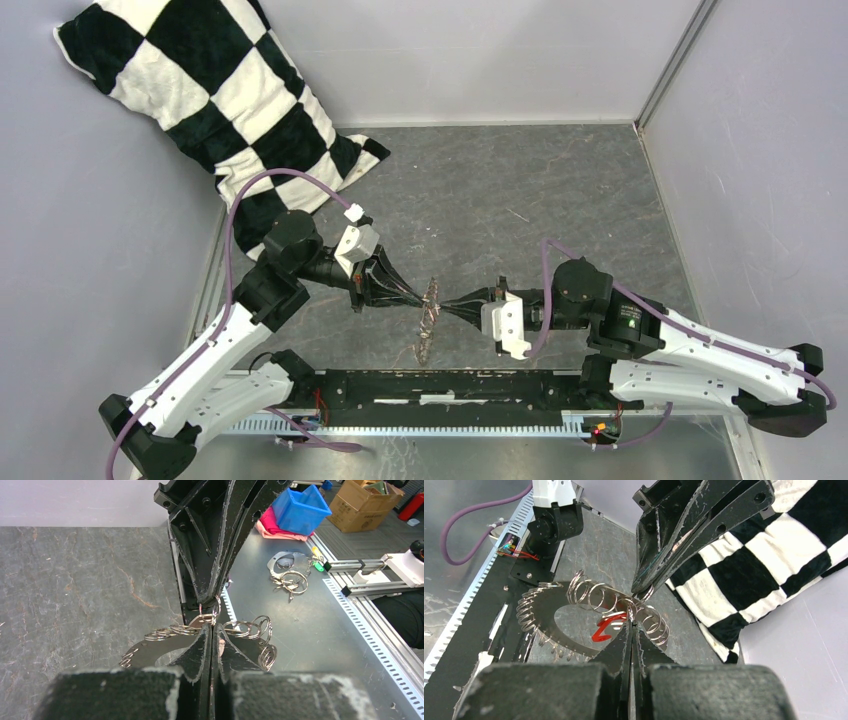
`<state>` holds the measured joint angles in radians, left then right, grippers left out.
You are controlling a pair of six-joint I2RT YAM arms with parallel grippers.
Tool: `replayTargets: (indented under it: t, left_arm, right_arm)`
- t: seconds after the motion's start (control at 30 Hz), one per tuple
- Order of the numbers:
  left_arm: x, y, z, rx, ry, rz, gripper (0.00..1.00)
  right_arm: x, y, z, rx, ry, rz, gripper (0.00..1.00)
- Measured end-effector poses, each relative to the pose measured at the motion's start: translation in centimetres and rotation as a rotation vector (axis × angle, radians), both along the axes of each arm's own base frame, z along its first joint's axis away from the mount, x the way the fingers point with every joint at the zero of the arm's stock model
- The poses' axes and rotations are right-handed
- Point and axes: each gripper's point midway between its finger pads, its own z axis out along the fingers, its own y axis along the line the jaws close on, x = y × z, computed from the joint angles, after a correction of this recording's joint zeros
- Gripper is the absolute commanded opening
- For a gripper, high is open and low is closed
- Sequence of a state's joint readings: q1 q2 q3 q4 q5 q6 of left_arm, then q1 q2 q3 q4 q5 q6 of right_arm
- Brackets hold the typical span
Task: Put the keys on the keyring
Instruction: Insert the key onto the keyring.
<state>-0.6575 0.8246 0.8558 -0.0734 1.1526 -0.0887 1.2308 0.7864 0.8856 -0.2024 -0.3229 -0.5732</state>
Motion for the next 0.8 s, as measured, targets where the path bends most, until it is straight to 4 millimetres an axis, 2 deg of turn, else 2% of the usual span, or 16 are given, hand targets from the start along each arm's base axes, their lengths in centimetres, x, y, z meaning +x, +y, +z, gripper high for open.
replayTargets:
  t: [0.8]
  left_arm:
    - [0.07,0.02,0.06,-0.002,-0.003,0.008,0.02]
  right_arm:
    - [0.44,0.06,0.51,0.018,-0.019,-0.02,0.0]
